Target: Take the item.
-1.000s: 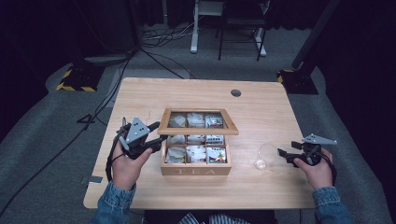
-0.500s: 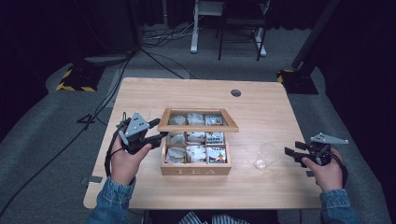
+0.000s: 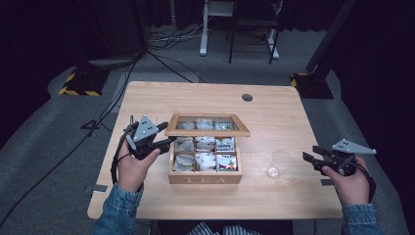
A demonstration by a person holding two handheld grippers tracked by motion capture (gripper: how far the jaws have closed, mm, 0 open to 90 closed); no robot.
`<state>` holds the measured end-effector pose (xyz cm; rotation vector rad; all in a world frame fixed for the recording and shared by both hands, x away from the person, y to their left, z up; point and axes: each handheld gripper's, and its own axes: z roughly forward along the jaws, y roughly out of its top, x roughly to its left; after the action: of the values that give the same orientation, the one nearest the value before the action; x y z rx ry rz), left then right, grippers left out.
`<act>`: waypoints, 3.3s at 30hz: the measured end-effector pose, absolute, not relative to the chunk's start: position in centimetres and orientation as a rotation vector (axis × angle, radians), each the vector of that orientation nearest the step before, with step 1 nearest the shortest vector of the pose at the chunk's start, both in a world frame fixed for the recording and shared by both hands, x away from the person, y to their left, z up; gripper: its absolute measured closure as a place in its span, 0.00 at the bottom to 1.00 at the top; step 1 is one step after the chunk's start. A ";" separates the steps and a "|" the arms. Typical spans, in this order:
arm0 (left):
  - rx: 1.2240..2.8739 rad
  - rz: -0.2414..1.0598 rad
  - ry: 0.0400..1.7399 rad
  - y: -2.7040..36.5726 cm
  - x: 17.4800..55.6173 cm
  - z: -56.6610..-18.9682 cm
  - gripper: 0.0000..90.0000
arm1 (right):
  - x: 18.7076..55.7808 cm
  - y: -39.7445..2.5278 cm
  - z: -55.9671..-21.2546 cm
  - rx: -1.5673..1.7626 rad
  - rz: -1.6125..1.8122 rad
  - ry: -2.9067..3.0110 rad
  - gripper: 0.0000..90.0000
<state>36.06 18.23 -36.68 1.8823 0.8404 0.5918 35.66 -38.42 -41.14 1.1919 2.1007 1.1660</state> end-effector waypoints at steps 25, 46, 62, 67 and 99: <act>1.890 0.609 0.835 18.1 36.4 -36.5 0.55 | 34.7 -24.8 -36.8 1.145 1.294 2.247 0.53; 1.897 0.635 0.849 17.7 36.6 -36.4 0.55 | 35.6 -15.3 -37.8 0.947 1.373 2.404 0.52; 1.900 0.623 0.856 17.6 36.7 -36.6 0.53 | 36.0 -8.3 -40.0 0.837 1.447 2.549 0.53; 1.898 0.625 0.860 17.5 36.8 -36.7 0.52 | 36.2 -6.6 -40.7 0.787 1.426 2.554 0.53; 1.896 0.624 0.856 17.6 36.8 -36.8 0.52 | 37.8 -2.1 -43.8 0.625 1.155 2.565 0.85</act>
<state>36.81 17.59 -36.78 1.8955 0.8558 0.6239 37.78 -2.05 -43.82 0.6247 2.5654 1.1551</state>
